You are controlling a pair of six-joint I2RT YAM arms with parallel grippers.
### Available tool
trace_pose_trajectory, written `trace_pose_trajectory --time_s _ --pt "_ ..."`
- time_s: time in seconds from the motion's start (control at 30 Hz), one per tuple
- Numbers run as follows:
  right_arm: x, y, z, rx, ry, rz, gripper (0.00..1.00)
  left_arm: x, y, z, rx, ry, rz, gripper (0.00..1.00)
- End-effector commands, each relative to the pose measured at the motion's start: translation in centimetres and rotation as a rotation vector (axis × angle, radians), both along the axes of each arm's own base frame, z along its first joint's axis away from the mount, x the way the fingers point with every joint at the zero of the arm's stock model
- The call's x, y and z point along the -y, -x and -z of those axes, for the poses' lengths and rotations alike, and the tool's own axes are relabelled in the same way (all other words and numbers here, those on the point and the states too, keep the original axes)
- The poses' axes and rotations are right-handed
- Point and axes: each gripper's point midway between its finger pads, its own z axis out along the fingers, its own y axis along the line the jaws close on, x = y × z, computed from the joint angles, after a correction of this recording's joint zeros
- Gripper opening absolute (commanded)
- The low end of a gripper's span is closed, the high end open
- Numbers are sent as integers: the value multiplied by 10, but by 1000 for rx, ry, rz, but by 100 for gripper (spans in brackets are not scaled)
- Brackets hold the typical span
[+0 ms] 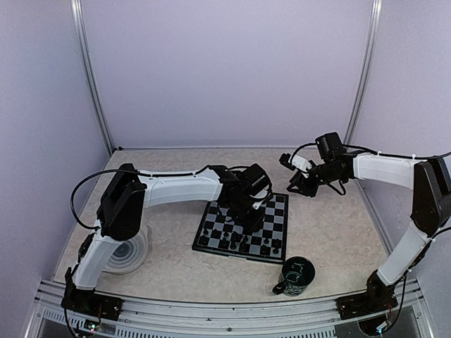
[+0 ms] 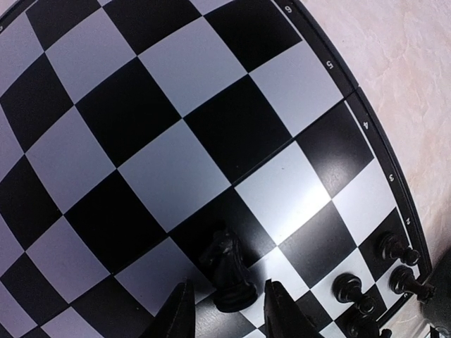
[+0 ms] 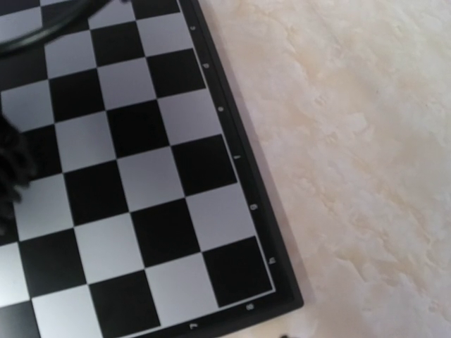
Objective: Set up the chess pieces on the board
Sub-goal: Pick up the knight from the chessboard, then pass from the left arm to the right
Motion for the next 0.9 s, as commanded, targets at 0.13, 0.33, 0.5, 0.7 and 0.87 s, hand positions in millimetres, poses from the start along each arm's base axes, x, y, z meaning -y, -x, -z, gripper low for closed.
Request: trace_pose_trajectory --time_s 0.13,0.33,0.5,0.7,0.87 --pt "0 -1 3 -14 -4 0 33 -4 6 19 -5 -50 26 26" --pt "-9 -1 -27 -15 -91 -10 32 -14 -17 -3 73 -1 -6 18" --pt "-23 3 -59 -112 -255 -31 35 -11 -39 -88 332 208 -6 16" --pt "-48 25 -60 -459 -443 -128 37 -12 -33 -154 497 388 13 20" --pt "-66 55 -82 -734 -647 -285 39 -14 -31 -152 510 374 14 20"
